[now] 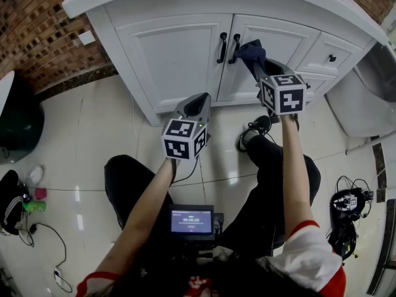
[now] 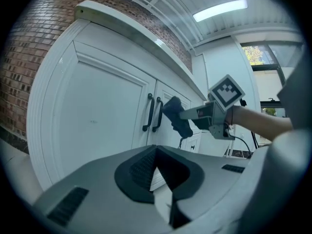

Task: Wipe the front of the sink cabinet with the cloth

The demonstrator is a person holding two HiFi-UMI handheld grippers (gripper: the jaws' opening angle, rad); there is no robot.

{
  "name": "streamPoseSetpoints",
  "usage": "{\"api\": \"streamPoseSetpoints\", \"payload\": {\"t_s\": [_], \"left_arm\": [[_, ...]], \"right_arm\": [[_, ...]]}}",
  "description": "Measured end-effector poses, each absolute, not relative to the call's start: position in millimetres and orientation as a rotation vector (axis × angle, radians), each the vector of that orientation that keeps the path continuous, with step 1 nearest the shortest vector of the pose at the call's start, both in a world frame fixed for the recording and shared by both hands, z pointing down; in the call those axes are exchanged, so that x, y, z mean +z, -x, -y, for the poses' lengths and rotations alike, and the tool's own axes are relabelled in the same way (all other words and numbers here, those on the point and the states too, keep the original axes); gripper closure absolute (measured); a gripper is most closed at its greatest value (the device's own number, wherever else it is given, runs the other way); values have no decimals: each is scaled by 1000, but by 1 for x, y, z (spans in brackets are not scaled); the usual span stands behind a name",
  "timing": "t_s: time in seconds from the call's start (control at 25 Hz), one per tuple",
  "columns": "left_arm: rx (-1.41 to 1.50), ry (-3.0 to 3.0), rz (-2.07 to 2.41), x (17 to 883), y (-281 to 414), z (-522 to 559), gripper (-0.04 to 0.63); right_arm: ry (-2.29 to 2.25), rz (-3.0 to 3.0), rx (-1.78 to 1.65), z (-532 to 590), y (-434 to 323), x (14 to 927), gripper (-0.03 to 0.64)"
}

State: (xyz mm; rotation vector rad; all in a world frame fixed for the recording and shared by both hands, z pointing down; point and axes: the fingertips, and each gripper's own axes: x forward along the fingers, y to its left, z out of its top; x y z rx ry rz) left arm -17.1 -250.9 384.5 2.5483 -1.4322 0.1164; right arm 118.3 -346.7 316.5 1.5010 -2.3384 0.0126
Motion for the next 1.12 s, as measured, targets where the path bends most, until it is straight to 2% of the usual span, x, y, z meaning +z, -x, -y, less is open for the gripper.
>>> {"api": "streamPoseSetpoints", "payload": {"t_s": [0.24, 0.4, 0.76, 1.12], "left_arm": [[126, -2576, 1416, 379, 4, 247, 560], [131, -2578, 1420, 376, 3, 246, 560], [140, -2579, 1432, 375, 8, 246, 560], [182, -2565, 1425, 388, 6, 247, 560]], "right_arm": [[-1531, 2374, -178, 358, -119, 234, 535], [-1535, 2390, -210, 362, -114, 219, 535], [-1534, 2306, -64, 372, -121, 288, 535], [-1466, 2234, 138, 372, -119, 395, 535]]}}
